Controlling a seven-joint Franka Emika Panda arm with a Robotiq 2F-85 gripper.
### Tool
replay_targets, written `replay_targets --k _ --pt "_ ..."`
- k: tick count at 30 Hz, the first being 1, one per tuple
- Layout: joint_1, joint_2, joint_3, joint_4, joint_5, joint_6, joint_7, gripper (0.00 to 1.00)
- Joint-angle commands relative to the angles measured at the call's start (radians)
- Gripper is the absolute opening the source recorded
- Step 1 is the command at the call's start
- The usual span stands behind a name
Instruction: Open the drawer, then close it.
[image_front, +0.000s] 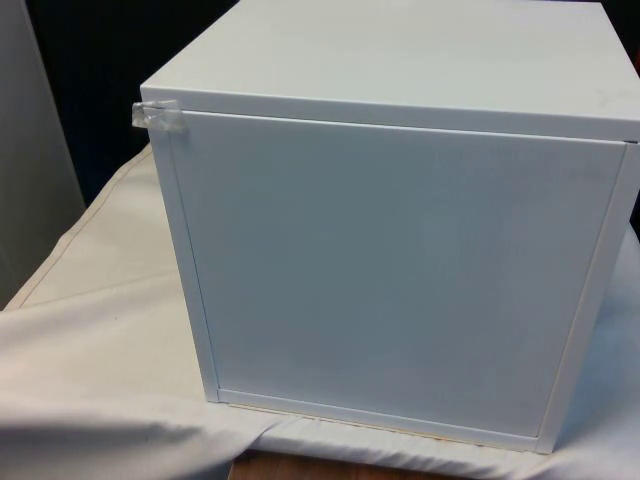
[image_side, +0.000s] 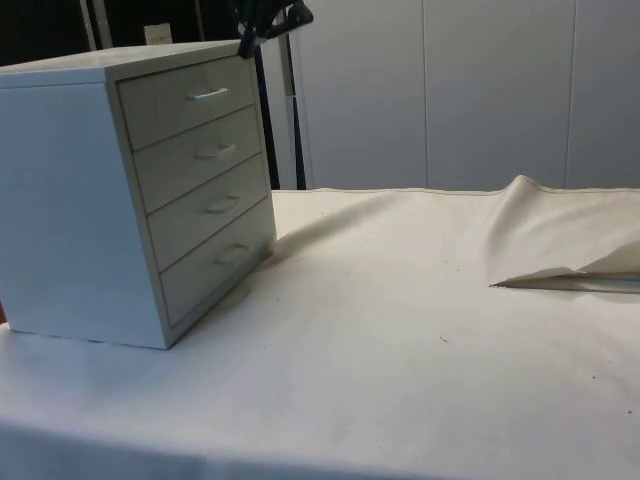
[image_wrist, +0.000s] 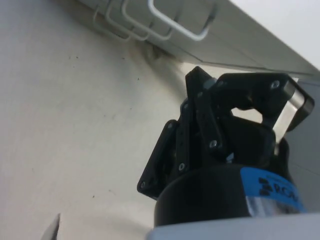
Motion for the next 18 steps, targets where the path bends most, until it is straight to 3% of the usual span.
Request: replay_targets --k 1,8,9,10,12,18 --pt "0.004 -0.018 0.005 -0.011 0.002 -0.014 -0.002 0.00" --pt "-0.005 -0.070 0.034 -0.055 -0.020 -0.022 0.024 0.00" --pt "0.004 -0.065 0.025 -0.056 -0.002 -0.017 0.010 0.00" --pt "-0.006 -0.078 0.038 -0.062 -0.023 -0.022 0.028 0.00" --pt "-0.009 -0.098 0.048 -0.081 -0.032 -0.022 0.041 0.00" --pt "-0.003 -0.103 0.044 -0.085 -0.026 -0.020 0.040 0.00"
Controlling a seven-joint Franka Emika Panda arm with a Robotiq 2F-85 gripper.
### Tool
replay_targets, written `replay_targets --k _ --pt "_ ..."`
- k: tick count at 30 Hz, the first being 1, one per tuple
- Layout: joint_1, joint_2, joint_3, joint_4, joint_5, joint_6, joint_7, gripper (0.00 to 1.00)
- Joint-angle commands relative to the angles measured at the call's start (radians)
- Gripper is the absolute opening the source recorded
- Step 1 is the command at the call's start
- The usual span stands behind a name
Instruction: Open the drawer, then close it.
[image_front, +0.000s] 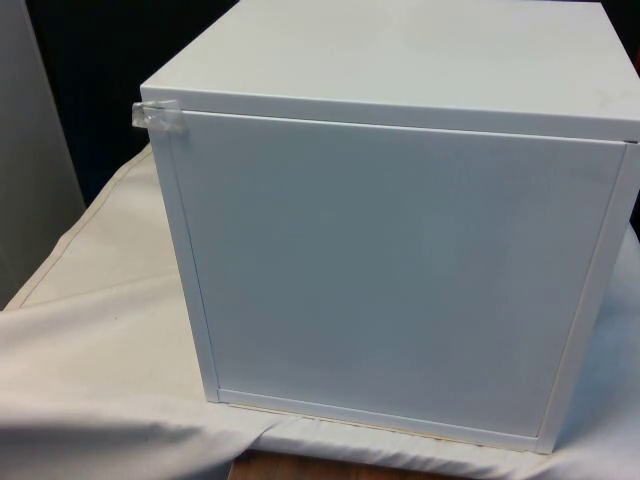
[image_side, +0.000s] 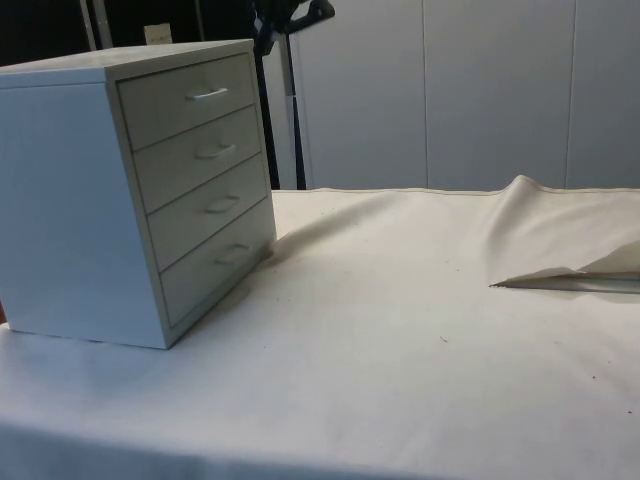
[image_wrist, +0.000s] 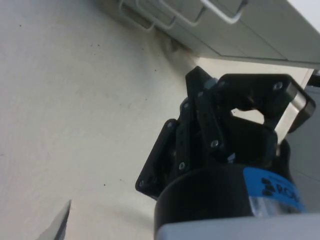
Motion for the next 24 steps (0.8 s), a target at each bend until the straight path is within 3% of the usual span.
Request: replay_targets --k 1,2,6,9,16,17,19,22,24 --pt "0.000 0.001 0.000 0.000 0.000 0.000 0.000 0.00" --pt "-0.005 0.003 0.003 0.003 -0.007 -0.001 0.006 0.00" --pt "-0.002 0.003 0.002 0.002 -0.004 0.000 0.003 0.04" --pt "-0.001 0.002 0.001 0.001 -0.002 0.000 0.002 0.26" --pt "0.000 0.002 0.000 0.000 0.000 0.000 0.001 0.57" --pt "0.000 0.002 0.000 0.000 0.000 0.000 0.001 0.70" --pt "0.000 0.002 0.000 0.000 0.000 0.000 0.001 0.80" --pt "0.000 0.002 0.000 0.000 0.001 0.000 0.001 0.95" --pt "0.000 0.002 0.000 0.000 0.000 0.000 0.001 0.99"
